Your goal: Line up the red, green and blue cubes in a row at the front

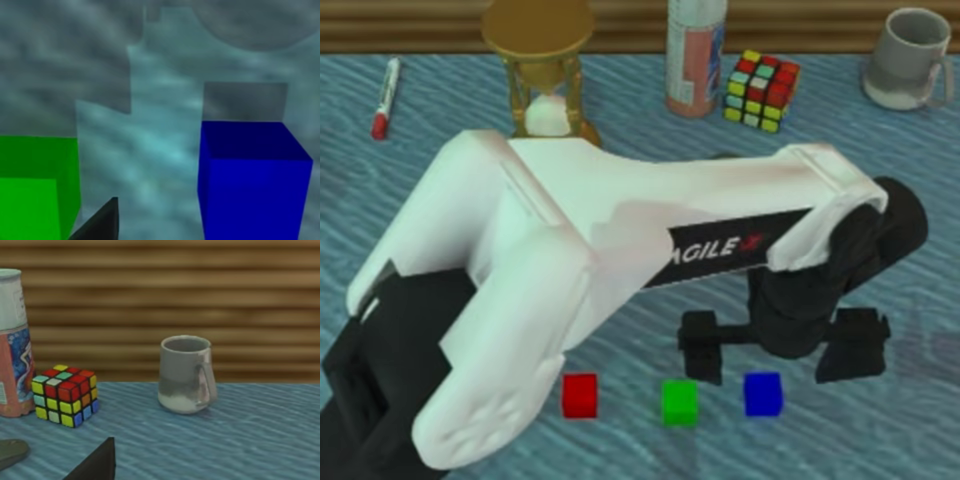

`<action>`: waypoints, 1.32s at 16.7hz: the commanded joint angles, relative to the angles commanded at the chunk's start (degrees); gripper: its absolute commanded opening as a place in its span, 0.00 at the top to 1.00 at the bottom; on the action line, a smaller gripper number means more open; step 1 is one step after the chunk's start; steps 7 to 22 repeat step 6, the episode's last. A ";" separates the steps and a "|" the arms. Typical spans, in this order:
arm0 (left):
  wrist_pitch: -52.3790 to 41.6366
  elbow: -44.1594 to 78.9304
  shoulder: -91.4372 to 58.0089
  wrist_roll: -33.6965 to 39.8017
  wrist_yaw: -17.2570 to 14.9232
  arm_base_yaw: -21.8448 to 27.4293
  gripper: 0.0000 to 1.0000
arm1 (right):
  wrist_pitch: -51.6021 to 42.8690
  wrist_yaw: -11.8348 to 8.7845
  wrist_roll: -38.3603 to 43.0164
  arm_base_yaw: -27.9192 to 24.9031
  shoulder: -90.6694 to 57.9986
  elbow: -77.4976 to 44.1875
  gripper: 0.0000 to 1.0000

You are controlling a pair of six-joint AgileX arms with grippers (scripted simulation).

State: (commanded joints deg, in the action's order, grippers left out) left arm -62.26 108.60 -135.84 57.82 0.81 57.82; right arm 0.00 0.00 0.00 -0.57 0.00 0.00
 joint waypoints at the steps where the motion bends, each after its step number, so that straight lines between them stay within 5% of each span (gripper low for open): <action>1: -2.26 1.45 0.53 0.08 -0.02 -0.19 0.00 | 0.00 0.00 0.00 0.00 0.00 0.00 0.00; 5: -8.91 6.15 2.52 0.04 0.05 -0.61 0.00 | 0.00 0.00 0.00 0.00 0.00 0.00 0.00; 22: -9.14 6.35 2.67 0.02 0.06 -0.64 0.00 | 0.00 0.00 0.00 0.00 0.00 0.00 0.00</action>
